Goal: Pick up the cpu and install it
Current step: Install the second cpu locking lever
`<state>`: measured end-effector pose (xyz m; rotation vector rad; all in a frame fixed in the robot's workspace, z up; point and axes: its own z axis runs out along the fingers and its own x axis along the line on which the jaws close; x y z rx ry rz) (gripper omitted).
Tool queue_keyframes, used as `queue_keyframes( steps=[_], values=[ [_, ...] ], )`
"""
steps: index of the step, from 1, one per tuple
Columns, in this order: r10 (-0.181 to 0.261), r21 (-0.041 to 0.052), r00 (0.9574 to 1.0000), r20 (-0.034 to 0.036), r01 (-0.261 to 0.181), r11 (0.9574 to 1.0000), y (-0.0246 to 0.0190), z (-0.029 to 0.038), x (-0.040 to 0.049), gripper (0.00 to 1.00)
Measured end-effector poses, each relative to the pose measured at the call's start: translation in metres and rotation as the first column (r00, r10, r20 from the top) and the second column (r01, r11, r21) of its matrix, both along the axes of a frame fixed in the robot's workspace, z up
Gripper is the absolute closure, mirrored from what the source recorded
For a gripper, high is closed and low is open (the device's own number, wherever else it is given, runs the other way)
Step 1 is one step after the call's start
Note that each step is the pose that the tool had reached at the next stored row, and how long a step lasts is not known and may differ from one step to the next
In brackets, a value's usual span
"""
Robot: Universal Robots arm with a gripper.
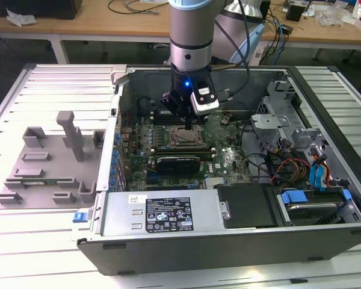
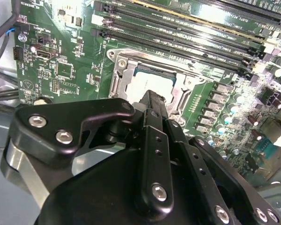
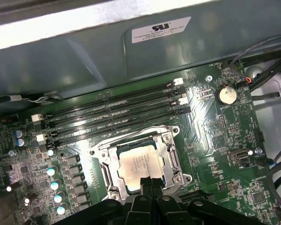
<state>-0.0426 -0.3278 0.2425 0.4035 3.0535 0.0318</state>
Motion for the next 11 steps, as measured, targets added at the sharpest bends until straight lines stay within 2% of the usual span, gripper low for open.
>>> queue_keyframes(
  steps=[11],
  values=[
    [0.0, -0.0003, 1.0, -0.0001, 0.0, 1.0, -0.0003, 0.0001, 0.0, 0.89]
  ],
)
